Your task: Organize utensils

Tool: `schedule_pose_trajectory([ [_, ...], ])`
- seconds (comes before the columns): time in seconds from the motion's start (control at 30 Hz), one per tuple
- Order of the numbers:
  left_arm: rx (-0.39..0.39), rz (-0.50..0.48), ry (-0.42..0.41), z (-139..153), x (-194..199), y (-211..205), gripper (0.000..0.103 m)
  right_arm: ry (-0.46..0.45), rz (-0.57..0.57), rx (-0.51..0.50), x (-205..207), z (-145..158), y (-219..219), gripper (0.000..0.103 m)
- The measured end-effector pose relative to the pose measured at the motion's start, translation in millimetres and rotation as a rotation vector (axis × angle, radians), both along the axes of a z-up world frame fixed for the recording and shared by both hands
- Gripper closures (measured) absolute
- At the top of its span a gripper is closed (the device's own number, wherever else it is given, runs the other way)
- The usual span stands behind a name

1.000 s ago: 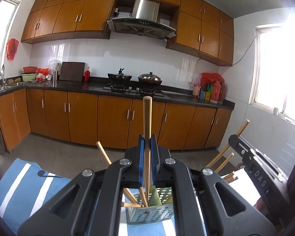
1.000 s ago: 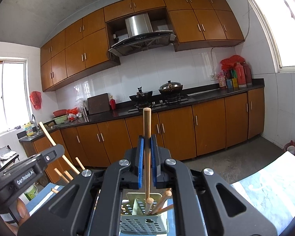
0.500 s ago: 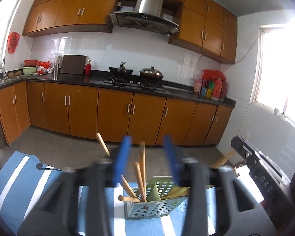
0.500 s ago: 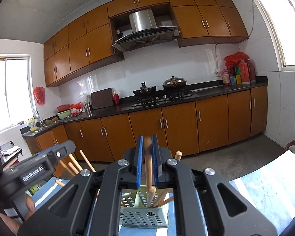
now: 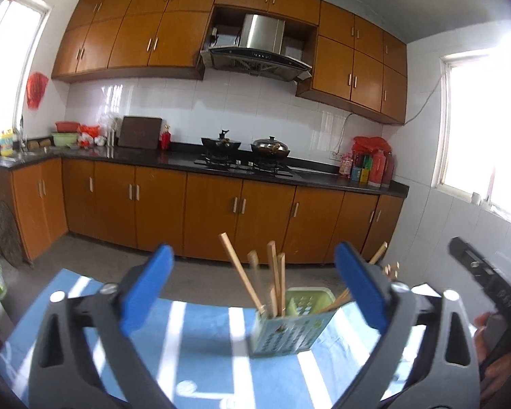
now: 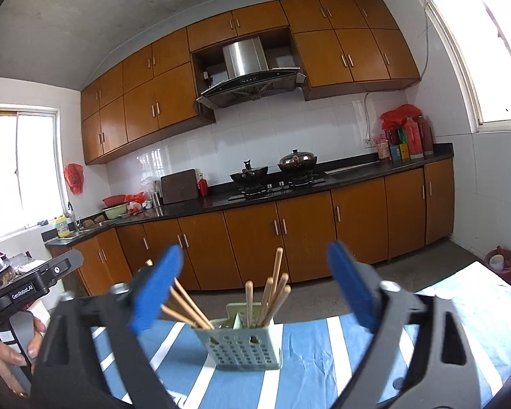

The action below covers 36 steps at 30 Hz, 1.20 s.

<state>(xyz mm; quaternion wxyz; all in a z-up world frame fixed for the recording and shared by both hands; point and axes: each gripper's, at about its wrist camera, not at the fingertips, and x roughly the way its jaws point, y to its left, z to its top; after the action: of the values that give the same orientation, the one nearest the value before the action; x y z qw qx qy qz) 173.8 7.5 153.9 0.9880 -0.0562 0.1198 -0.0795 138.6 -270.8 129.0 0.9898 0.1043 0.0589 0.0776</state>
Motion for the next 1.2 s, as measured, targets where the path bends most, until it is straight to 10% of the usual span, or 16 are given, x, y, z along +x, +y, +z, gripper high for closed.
schedule_pose_trajectory([
  [0.3,0.077,0.057,0.015,-39,-87,14,0.004,-0.003,-0.100,-0.231,-73,-35,38,0.002],
  [0.6,0.180,0.108,0.011,-91,-147,3,0.004,0.099,-0.084,-0.184,-110,-96,46,0.002],
  [1.2,0.096,0.104,0.100,-160,-173,7,0.004,0.238,-0.068,-0.180,-133,-157,49,0.002],
])
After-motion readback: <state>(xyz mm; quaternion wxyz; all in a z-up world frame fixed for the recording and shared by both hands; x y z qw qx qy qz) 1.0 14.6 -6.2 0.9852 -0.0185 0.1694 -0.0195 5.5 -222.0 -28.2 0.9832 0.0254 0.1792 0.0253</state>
